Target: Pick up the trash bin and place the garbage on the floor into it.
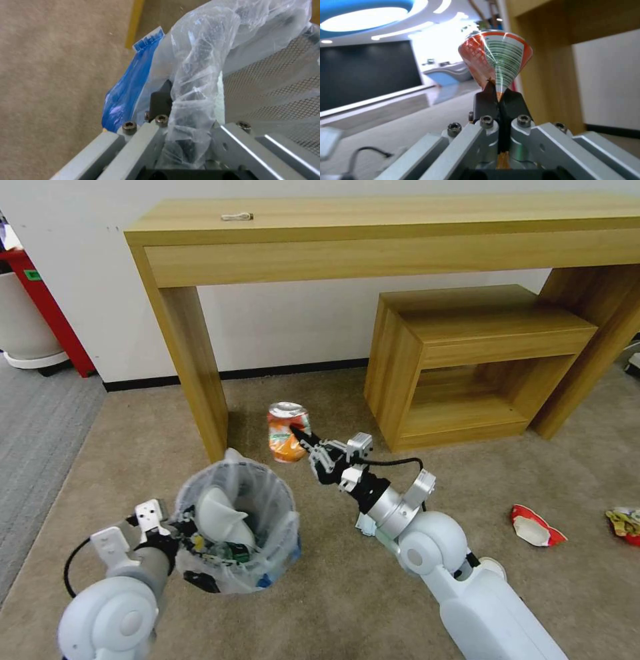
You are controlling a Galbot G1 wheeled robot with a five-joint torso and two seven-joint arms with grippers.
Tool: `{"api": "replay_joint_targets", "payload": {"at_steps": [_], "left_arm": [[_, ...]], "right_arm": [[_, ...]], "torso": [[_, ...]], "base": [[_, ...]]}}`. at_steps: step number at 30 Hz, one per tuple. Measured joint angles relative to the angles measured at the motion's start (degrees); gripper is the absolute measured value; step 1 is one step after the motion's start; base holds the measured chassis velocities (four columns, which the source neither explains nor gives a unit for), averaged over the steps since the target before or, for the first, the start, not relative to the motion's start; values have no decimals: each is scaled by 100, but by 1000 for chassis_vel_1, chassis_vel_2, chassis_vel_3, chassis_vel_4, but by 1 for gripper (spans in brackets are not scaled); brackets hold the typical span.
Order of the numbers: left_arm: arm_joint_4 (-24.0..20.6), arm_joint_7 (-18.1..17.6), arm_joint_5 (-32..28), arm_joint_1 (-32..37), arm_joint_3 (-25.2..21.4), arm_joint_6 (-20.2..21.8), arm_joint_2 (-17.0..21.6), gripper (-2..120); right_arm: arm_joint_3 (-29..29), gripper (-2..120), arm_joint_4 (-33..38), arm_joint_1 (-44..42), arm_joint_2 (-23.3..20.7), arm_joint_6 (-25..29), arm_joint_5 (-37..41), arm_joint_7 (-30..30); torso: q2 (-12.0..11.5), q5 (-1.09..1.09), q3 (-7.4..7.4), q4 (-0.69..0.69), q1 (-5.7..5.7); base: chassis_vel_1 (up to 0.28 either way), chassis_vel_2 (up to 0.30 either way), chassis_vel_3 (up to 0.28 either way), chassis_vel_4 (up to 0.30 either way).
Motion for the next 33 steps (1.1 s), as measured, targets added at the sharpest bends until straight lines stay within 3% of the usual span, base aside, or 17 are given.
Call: {"api": "replay_joint_targets", "payload": {"at_steps": [5,10,22,33], "left_arm": [[-31,60,-39,17,164,0,-57,1],[-163,76,-161,66,232,0,-97,1],[-361,33,-382,77,254,38,-98,1],[-499,-243,-742,149,227,256,-76,1]], "right_arm": [[-111,0,-228,-89,86,351,-337,-655],[-188,0,-448,-183,85,517,-645,-901],[-228,0,-581,-257,63,544,-793,-1162],[-183,0,-602,-183,68,598,-690,-1145]], "torso": [[0,0,0,0,0],[0,0,0,0,0],[0,0,0,0,0],[0,0,0,0,0]], "base": [[0,0,0,0],[0,0,0,0],[0,0,0,0],[0,0,0,0]]}}
